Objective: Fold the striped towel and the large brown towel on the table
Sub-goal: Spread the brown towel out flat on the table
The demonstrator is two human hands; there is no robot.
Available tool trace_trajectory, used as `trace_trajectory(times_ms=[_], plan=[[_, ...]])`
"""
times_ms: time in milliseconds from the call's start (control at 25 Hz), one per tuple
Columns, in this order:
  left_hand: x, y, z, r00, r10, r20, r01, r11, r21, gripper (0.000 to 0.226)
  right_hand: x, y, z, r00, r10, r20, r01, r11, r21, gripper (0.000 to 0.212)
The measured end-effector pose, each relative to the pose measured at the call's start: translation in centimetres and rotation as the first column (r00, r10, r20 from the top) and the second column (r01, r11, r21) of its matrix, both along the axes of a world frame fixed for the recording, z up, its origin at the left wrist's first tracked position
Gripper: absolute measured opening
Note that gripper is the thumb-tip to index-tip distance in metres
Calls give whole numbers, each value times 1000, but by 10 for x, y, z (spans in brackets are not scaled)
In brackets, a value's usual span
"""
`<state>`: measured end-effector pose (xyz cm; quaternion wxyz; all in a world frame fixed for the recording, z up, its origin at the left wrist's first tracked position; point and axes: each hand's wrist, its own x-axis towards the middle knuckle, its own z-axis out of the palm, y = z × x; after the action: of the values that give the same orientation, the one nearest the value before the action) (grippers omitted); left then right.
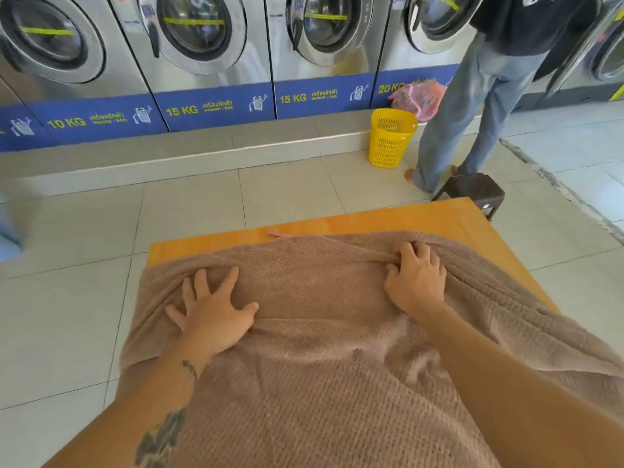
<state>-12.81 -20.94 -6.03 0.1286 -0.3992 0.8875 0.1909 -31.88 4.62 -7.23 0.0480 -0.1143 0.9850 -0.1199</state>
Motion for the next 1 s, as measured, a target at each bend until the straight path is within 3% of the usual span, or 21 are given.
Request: trace_trajectory(times_ms=[320,480,600,680,760,840,880,1000], plan=[[-53,-48,-18,999,-52,10,53,996,-79,72,-78,-36,-17,985,157,77,-164,982,91,69],[-69,-61,-14,997,-81,20,82,995,-63,69,-103,-39,-4,954,244,172,-255,966,40,71],[-77,-57,-1,998,-68,8,68,996,-62,67,-99,-29,17,951,278,137,-257,954,-153,65],[-82,-35,8,990,-94,-105,74,982,-175,59,-86,-8,27,985,175,5,-168,955,-246,54],[-90,-1,13,949,-166,-269,104,968,-228,50,-78,27,28,996,-35,-80,24,991,-129,49],[-104,34,19,906,-244,-345,193,965,-178,45,-79,69,24,974,-223,-29,223,975,8,48],[-116,53,21,893,-289,-344,254,957,-143,43,-83,88,24,962,-274,13,274,962,1,46],[-157,105,22,852,-407,-329,415,909,-49,42,-104,117,32,948,-301,102,317,921,-229,39]])
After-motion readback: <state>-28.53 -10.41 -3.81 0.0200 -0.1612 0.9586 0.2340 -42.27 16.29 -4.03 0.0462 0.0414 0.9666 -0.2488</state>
